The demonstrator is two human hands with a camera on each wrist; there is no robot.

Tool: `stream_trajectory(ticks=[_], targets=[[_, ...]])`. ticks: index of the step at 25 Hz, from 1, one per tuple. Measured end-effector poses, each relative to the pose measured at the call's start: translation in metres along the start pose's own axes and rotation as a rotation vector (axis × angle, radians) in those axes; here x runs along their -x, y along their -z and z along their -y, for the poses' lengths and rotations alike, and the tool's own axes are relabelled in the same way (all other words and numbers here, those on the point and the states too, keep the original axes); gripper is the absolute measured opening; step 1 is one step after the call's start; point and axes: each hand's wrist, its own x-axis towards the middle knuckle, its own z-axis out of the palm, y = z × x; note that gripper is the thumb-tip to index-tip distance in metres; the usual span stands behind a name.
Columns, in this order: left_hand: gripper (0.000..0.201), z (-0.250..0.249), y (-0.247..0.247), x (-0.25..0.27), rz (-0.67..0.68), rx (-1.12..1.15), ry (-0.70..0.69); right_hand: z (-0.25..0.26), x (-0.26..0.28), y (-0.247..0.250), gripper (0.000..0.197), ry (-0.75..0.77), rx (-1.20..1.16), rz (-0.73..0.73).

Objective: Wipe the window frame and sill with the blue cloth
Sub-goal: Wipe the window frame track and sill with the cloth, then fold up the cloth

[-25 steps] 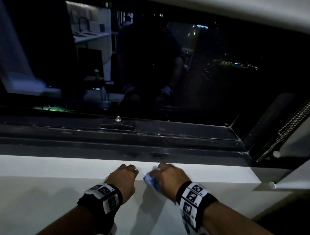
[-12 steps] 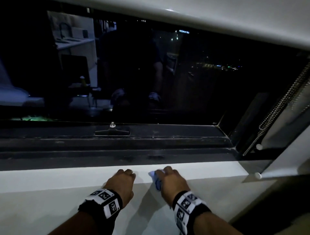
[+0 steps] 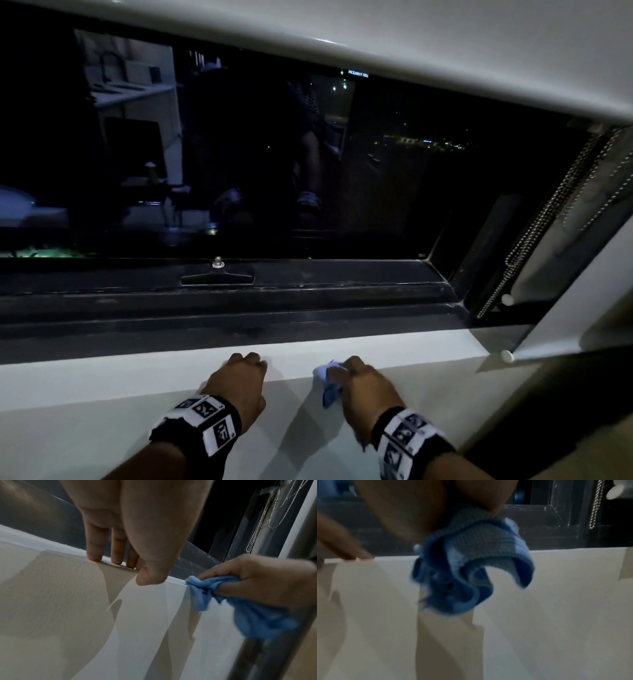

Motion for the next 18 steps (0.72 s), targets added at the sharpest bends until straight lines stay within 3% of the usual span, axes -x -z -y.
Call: stream_trajectory(ticks=[5,8,11,14,18], targets=[[0.044,-0.006,0.001,-0.004,0.020,0.015,0.073,-0.028,-0.015,0.034,0.015,0.056,0.016,-0.144],[0.040,-0.021,0.005,-0.007,-0.008,-0.002,0.122,-0.032,-0.009,0.007,0.023,0.119,0.034,-0.059],[0.047,-0.047,0.003,-0.003,-0.138,0.115,0.014,-0.036,-0.003,0.014,0.032,0.168,-0.049,0.033],[0.055,-0.078,0.004,0.002,-0.208,0.359,-0.102,-0.047,-0.001,0.027,0.040,0.213,-0.186,-0.027],[0.046,-0.100,0.008,0.003,-0.301,0.528,-0.106,-0.048,0.003,0.031,0.030,0.237,-0.374,-0.059]])
